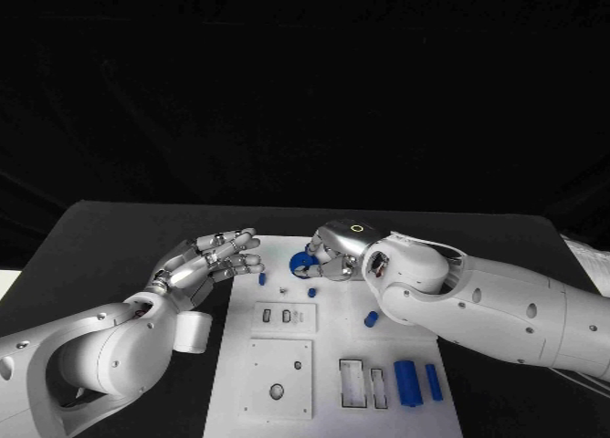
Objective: Assemble the parts on the task board
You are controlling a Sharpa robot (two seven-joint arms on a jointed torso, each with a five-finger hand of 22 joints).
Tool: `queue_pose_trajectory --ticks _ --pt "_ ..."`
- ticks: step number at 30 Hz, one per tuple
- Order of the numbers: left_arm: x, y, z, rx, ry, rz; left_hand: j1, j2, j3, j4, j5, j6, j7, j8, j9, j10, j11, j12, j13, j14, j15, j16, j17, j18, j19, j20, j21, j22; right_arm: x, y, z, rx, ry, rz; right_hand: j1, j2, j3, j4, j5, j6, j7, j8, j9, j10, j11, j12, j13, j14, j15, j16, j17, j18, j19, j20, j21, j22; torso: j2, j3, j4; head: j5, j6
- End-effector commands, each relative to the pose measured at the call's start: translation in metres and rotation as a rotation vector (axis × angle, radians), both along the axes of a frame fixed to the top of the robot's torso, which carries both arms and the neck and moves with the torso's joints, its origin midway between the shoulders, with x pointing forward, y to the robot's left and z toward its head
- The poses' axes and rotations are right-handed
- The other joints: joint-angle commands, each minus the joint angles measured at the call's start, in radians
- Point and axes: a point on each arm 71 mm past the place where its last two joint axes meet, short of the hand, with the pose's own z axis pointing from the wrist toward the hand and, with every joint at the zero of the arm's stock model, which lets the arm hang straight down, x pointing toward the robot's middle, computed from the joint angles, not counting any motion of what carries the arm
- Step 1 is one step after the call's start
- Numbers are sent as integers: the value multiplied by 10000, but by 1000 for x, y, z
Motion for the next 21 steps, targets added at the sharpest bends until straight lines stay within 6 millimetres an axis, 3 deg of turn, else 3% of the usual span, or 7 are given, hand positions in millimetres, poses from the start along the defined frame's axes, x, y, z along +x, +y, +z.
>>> queue_pose_trajectory --ticks 1,7,8,11,13,15,21 --pt "-1 -2 2 -111 -71 -98 38 -30 12 -69 -53 -60 -8 -35 -16 -81 -16 -60 -12 -77 -15 -63 14 78 -51 11 69 12 0 -2 3 408 -313 -42 147 52 -87 -9 89 -86 18 -63 -14 22 56 36 960 977 72 43 2365 -191 93 57 3 216 -4 1 -16 -10 24" --pt "0 -3 2 -135 -64 -129 38 -30 12 -69 -52 -60 -8 -35 -16 -81 -16 -60 -12 -77 -15 -63 14 78 -51 11 69 13 -9 -16 13 1780 -1268 295 874 157 -206 -116 829 73 -31 -31 13 75 12 122 1027 978 41 44 2368 -194 104 37 19 244 -4 5 18 -105 43" --pt "0 -2 2 -134 -62 -128 39 -31 18 -76 -52 -64 -6 -36 -16 -86 -14 -60 -12 -78 -14 -67 17 79 -55 11 72 14 -11 -20 14 1993 -1298 355 1069 138 -180 -200 792 85 -35 -32 14 61 7 92 1011 970 36 24 2334 -189 93 34 6 218 -4 5 9 -100 38" --pt "0 -2 1 -122 -56 -104 39 -31 18 -76 -52 -65 -6 -36 -16 -87 -14 -60 -12 -78 -14 -67 17 79 -55 11 72 14 -16 -42 15 2764 -853 458 2302 -143 80 -915 -191 104 -42 -36 12 -35 -17 -91 911 944 12 -39 2231 -163 32 9 -64 90 -20 12 -52 -39 42" --pt "0 -1 1 -121 -57 -95 40 -31 21 -79 -51 -66 -6 -36 -16 -88 -14 -60 -12 -77 -14 -69 18 79 -56 11 73 15 -19 -60 14 3334 -231 497 2939 -270 261 -1314 -251 -76 9 -79 -26 -175 18 -343 767 931 31 -73 2178 -143 -17 17 -120 -14 -59 20 -95 -34 34" --pt "0 -1 1 -119 -56 -90 40 -31 21 -79 -51 -66 -6 -36 -16 -88 -14 -60 -12 -77 -14 -69 18 79 -56 11 73 15 -21 -79 14 3877 336 435 3359 -363 386 -1607 -104 -174 41 -74 -38 -259 38 -480 689 920 49 -99 2138 -129 -54 33 -162 -87 -88 35 -136 -50 28" --pt "3 -2 0 -130 -56 -102 47 -25 32 -89 -49 -67 -6 -34 -16 -88 -14 -57 -11 -76 -15 -73 22 79 -59 11 78 17 -23 -129 12 4509 1125 69 3903 -579 554 -2077 185 -281 84 -60 -36 -310 70 -570 634 927 81 -85 2168 -126 -69 64 -183 -106 -166 139 -249 -87 67"
